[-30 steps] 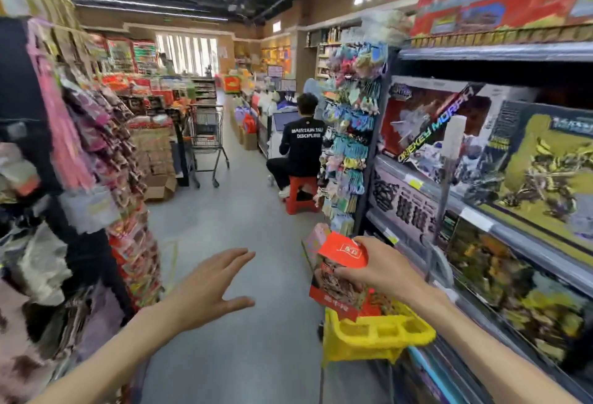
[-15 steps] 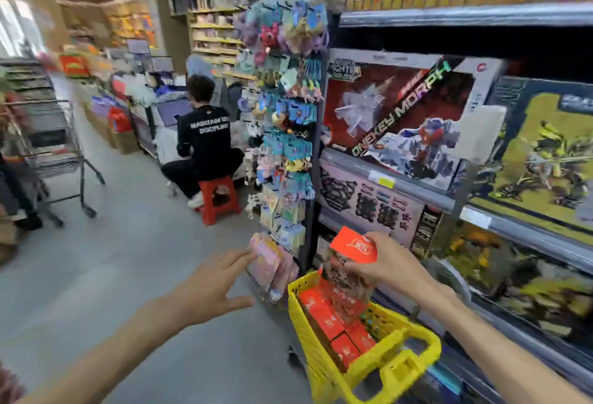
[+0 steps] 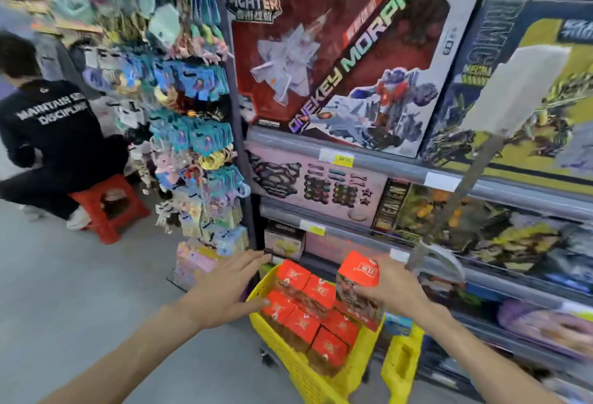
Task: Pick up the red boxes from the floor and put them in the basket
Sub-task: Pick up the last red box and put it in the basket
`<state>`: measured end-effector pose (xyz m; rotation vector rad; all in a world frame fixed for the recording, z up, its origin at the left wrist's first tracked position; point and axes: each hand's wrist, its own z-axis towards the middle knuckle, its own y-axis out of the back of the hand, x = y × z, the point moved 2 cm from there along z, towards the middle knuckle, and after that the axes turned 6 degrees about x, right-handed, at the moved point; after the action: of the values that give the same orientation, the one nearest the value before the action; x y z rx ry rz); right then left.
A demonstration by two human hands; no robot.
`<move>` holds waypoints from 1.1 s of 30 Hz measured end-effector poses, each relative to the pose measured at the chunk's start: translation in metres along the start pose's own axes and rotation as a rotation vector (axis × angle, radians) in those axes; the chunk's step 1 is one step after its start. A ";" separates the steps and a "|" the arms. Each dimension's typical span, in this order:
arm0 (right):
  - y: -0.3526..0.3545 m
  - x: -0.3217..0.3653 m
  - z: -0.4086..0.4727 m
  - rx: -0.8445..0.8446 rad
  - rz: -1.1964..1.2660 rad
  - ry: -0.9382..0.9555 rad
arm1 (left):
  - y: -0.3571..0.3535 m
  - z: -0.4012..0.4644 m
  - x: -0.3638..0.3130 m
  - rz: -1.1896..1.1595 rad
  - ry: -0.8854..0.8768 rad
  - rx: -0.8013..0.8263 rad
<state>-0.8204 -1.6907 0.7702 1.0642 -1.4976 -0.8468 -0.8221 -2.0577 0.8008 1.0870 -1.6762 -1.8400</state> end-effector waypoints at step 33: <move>-0.283 -0.113 0.151 0.316 -0.126 -0.360 | -0.114 0.171 0.159 -0.165 -0.046 0.242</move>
<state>-0.9127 -1.6884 0.4431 1.2965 -1.9286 -0.9459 -1.0290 -2.0480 0.6436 1.3256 -1.9265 -1.8060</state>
